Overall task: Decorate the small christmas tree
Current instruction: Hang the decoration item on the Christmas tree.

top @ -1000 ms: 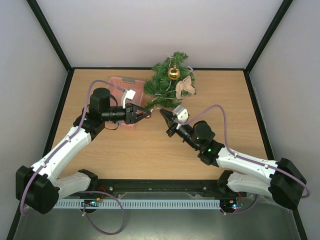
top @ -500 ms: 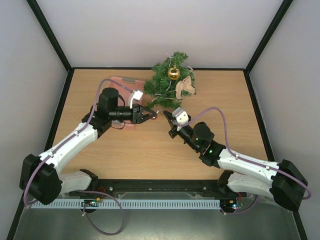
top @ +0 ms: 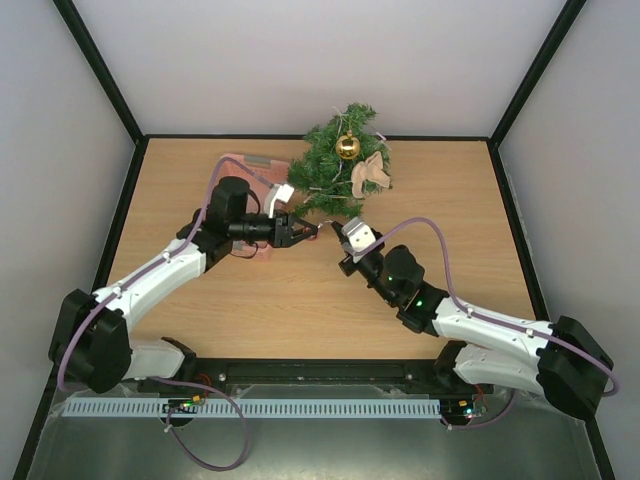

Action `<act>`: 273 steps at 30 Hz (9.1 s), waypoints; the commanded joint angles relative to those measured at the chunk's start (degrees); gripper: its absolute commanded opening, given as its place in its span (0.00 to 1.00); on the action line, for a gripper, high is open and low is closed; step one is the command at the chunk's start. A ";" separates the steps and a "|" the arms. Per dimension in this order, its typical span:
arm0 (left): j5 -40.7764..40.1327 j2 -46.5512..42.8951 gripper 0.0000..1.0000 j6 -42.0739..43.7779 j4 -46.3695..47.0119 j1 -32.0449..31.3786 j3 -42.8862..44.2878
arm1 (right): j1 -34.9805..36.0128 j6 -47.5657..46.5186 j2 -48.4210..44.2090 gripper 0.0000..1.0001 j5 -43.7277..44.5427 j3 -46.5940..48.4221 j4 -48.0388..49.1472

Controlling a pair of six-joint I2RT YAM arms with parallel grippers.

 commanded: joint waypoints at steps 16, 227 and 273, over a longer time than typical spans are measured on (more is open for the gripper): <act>-5.64 2.23 0.34 6.09 4.71 -0.96 0.51 | -3.60 -8.18 5.08 0.02 1.11 -0.76 7.98; -20.16 -10.16 0.29 16.63 8.90 -14.51 -2.82 | -4.15 36.40 -16.57 0.02 -13.89 6.41 -16.52; -15.57 -14.17 0.28 34.90 1.28 -15.41 0.33 | -3.93 94.11 -22.79 0.43 -10.71 5.69 -26.20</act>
